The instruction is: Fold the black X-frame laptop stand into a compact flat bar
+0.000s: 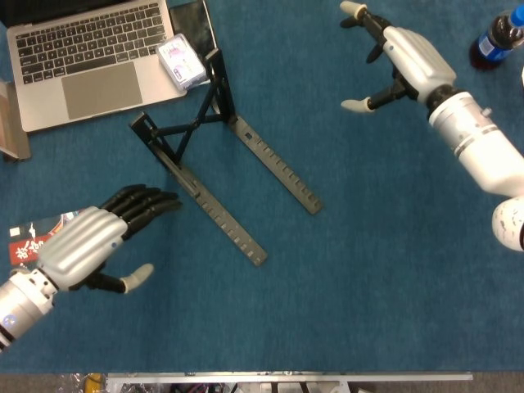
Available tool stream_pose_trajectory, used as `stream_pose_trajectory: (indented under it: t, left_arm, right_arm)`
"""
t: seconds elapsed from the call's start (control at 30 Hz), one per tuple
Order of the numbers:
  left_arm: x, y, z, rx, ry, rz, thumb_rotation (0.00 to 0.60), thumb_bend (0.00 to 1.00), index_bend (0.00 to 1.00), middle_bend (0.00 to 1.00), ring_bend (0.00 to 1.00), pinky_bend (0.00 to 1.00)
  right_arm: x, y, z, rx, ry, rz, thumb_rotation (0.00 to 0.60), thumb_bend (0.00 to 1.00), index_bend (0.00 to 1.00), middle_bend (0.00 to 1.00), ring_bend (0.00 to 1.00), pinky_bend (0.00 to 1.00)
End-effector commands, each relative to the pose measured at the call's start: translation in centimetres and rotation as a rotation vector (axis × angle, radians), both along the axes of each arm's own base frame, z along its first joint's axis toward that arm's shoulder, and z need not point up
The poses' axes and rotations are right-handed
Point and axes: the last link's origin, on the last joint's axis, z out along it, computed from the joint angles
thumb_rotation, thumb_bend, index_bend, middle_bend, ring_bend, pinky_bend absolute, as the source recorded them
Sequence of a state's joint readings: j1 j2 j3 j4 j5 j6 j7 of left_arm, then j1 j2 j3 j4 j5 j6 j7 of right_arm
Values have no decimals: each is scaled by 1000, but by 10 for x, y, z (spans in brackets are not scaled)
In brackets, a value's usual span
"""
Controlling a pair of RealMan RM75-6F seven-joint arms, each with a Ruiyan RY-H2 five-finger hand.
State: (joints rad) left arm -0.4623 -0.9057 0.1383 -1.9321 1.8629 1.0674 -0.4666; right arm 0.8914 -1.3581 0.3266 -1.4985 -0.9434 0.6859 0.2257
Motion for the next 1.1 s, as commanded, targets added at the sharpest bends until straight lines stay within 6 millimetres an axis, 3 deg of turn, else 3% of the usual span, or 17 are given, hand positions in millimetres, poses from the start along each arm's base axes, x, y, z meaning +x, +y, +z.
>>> stream_pose_trajectory:
  t: [0.03,0.57,1.1]
  left_arm:
    - [11,5,-5,-56,-28,-5,600,401,67,70,0,0]
    - [31,50,-31,-138,-73,55,600,402,67,69,0,0]
    - [4,79,-64,-157,-77,187,600,401,67,70,0,0]
  right_arm:
    - [1,0,0,-5,6,5,600,70,0,169,98,354]
    - [-1,0,-3,-21,30,16,600,70,0,169,98,354]
    - [-4,3,-1,-30,41,21,600,70,0,169,98,354]
